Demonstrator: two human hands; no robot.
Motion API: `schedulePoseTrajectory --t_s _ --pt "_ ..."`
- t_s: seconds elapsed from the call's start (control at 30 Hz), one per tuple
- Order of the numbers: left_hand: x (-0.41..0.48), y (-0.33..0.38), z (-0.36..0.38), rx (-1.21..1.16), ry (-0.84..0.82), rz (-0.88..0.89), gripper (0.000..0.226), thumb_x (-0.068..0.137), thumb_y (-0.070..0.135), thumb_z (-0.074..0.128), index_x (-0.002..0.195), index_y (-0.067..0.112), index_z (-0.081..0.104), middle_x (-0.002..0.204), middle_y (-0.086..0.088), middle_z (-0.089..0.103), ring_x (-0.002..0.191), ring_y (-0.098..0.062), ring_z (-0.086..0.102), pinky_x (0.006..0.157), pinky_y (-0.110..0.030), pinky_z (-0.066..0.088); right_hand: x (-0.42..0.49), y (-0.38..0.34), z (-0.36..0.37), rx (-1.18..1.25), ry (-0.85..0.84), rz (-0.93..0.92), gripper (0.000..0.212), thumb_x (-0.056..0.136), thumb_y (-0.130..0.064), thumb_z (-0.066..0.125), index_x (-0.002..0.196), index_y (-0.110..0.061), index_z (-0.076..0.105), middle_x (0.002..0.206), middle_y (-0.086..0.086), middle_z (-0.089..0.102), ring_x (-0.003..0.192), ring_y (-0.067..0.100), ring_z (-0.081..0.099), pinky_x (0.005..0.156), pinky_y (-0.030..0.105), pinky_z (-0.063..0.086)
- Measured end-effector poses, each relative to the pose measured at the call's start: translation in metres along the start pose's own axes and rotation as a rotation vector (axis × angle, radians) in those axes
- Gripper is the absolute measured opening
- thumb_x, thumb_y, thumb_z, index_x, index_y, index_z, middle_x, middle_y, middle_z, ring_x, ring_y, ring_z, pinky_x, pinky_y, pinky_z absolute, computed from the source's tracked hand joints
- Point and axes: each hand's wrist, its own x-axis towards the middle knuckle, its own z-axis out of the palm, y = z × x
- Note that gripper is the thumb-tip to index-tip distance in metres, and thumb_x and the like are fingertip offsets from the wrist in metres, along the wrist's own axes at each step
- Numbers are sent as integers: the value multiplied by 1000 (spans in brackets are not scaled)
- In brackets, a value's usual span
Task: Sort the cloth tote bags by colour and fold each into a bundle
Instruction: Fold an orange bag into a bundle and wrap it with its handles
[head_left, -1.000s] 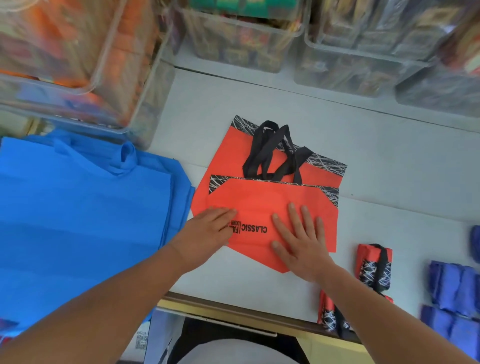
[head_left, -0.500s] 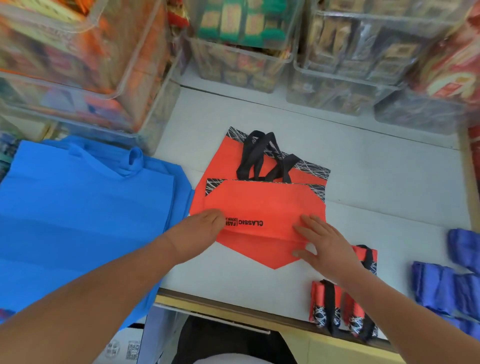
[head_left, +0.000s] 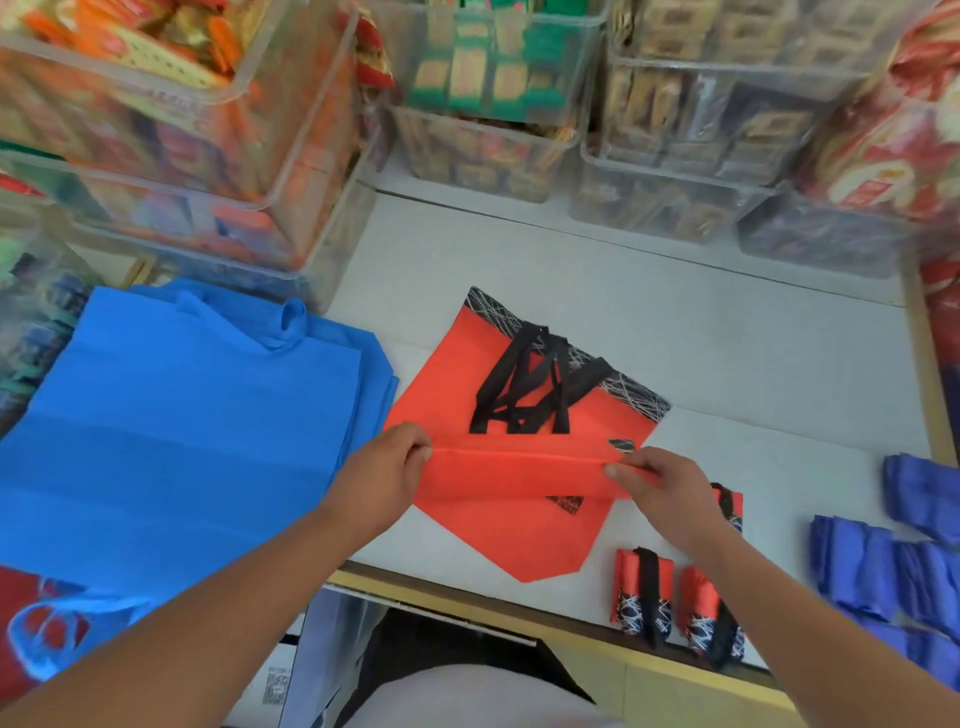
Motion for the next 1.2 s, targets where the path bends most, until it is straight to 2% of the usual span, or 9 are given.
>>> schedulePoseTrajectory --t_s 0.13,0.27,0.37,0.47,0.6,0.73,0.87,1.07,1.2 --pt "10 -7 16 167 98 0 9 97 22 62 104 17 58 99 1 61 84 -24 59 64 -38 50 21 14 25 -18 132 122 40 81 -57 76 93 -20 71 105 3 63 95 19 60 78 32 45" --pt "29 -3 27 528 157 292 32 67 -3 71 93 13 63 104 -5 61 90 -30 56 74 -40 45 45 2 31 -98 236 221 53 75 -56 81 112 -19 68 118 6 50 113 29 56 93 41 48" --pt "31 -2 47 558 25 569 23 73 7 58 92 13 70 105 -5 68 90 -29 64 76 -38 52 59 1 31 -151 225 300 66 73 -59 81 121 -20 57 122 6 49 114 32 56 90 45 50" --pt "25 -1 64 559 -136 507 44 70 28 85 111 17 73 114 -4 71 97 -27 68 77 -36 61 68 8 29 -144 188 341 72 65 -64 84 113 -24 49 118 3 54 107 30 61 86 48 54" --pt "34 13 73 641 -205 393 69 59 56 90 119 27 72 110 -1 66 90 -26 65 61 -35 58 68 7 26 -382 247 87 64 76 -61 77 117 -16 57 121 5 51 116 31 51 88 45 50" --pt "48 25 74 697 -221 404 63 53 37 97 109 21 75 101 -4 66 77 -28 61 39 -30 45 58 5 23 -279 185 -95 57 97 -62 45 138 -22 54 136 -9 56 127 16 51 101 36 44" --pt "52 26 64 786 -212 487 51 44 7 86 94 14 76 85 -3 63 69 -25 61 38 -27 38 54 -2 6 37 42 53 66 98 -68 28 158 -40 25 152 -30 30 136 -8 30 112 21 22" --pt "19 13 16 757 -40 566 35 57 1 55 86 15 69 79 0 60 66 -22 57 50 -29 36 68 6 -5 -305 -116 -6 83 93 -78 1 158 -34 30 165 -15 26 153 7 20 126 46 15" --pt "-22 6 8 751 -28 536 39 65 2 35 86 15 65 81 -1 59 70 -24 56 55 -33 42 80 -10 -4 -296 -179 67 80 97 -73 8 160 -26 26 168 -9 18 155 9 11 126 47 2"
